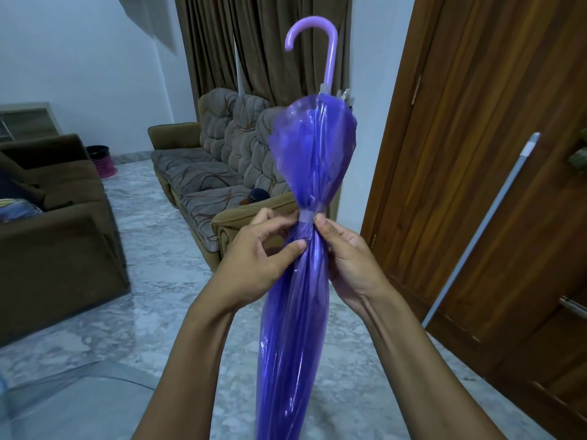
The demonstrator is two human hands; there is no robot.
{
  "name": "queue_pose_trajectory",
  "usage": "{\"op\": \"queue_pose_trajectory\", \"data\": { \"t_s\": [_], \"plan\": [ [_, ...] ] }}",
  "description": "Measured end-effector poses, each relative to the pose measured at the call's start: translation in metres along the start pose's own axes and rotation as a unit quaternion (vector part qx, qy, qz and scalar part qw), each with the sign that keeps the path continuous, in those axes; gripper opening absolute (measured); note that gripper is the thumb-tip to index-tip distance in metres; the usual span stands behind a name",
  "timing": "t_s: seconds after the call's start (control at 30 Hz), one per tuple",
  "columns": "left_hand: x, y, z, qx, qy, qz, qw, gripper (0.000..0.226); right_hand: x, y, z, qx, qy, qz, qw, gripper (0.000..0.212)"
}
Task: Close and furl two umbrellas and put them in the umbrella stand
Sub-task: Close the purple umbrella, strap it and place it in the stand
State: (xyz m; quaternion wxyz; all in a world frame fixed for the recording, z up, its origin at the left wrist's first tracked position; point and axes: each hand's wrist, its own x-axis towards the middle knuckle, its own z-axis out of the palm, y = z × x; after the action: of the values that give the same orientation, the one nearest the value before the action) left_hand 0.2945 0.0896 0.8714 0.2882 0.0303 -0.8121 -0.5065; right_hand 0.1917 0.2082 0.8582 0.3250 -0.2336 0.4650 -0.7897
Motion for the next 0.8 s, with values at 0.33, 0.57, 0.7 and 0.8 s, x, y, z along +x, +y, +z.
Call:
{"op": "queue_pose_trajectory", "data": {
  "t_s": [0.33,0.57,0.7,0.8],
  "plan": [
    [0.006,-0.006,0.003,-0.160,0.007,-0.103,0.982,0.032,-0.006,-0.001,-0.015,-0.097,0.006,0.002,0.995,0.036],
    [0.033,-0.006,0.034,-0.343,-0.057,-0.127,0.929,0.017,-0.015,-0.015,-0.029,-0.111,-0.006,-0.012,0.994,0.041],
    [0.049,-0.006,0.061,-0.374,-0.044,-0.132,0.917,0.028,-0.023,-0.027,-0.045,-0.181,0.103,-0.071,0.975,0.020],
    [0.058,0.001,0.090,-0.344,0.000,-0.134,0.929,0.031,-0.030,-0.032,-0.069,-0.254,0.180,-0.117,0.943,0.015]
  ]
}}
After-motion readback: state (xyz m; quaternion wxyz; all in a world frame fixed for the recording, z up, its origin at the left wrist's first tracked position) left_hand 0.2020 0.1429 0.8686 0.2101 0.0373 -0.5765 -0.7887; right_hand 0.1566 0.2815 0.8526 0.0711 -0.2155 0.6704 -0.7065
